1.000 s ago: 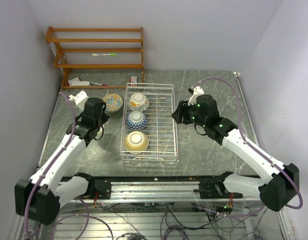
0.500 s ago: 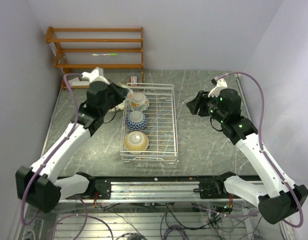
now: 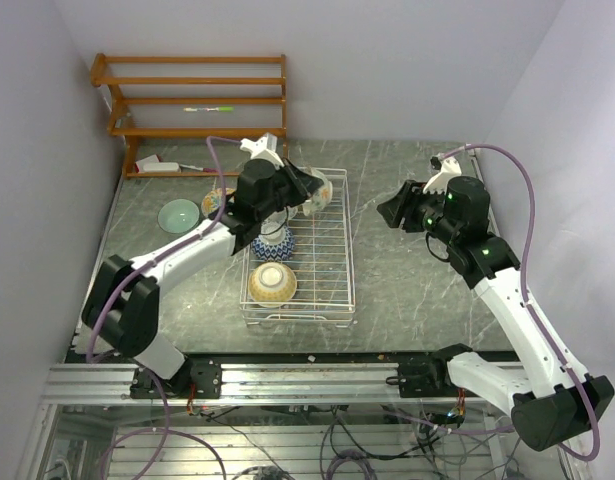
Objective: Load the bowls into the dish rack
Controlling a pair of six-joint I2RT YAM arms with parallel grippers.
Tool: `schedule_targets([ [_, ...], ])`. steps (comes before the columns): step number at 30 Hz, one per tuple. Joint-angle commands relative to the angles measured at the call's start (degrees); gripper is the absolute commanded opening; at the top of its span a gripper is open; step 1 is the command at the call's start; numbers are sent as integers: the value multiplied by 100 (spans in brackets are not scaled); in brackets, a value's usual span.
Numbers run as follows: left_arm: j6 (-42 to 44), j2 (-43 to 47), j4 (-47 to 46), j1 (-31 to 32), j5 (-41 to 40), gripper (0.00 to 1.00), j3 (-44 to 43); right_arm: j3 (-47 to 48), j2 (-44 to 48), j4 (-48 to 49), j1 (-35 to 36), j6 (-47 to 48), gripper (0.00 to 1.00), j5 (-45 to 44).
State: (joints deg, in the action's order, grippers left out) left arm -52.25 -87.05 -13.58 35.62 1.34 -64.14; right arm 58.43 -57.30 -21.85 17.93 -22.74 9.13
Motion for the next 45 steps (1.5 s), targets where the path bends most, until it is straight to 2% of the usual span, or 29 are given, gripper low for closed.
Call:
schedule_targets([
  [1,-288,-376,-1479,233,250,7,-221,-78,78,0,-72,-39,51,137],
  [7,-527,-1058,-1915,318,367,7,-191,-193,127,-4,-106,-19,51,118],
  [14,-656,-1364,-2202,332,352,7,69,-330,140,31,-123,-18,51,119],
  [22,-713,-1599,-2562,330,365,7,494,-415,157,50,-128,-2,51,129],
  [33,-646,-1619,-2588,315,141,8,1025,-534,135,99,-149,-44,51,198],
  [39,-642,-1483,-2577,242,30,20,1394,-569,134,114,-164,-41,50,219],
  [45,-460,-1176,-2081,119,-185,23,1535,-596,114,146,-167,-68,50,261],
])
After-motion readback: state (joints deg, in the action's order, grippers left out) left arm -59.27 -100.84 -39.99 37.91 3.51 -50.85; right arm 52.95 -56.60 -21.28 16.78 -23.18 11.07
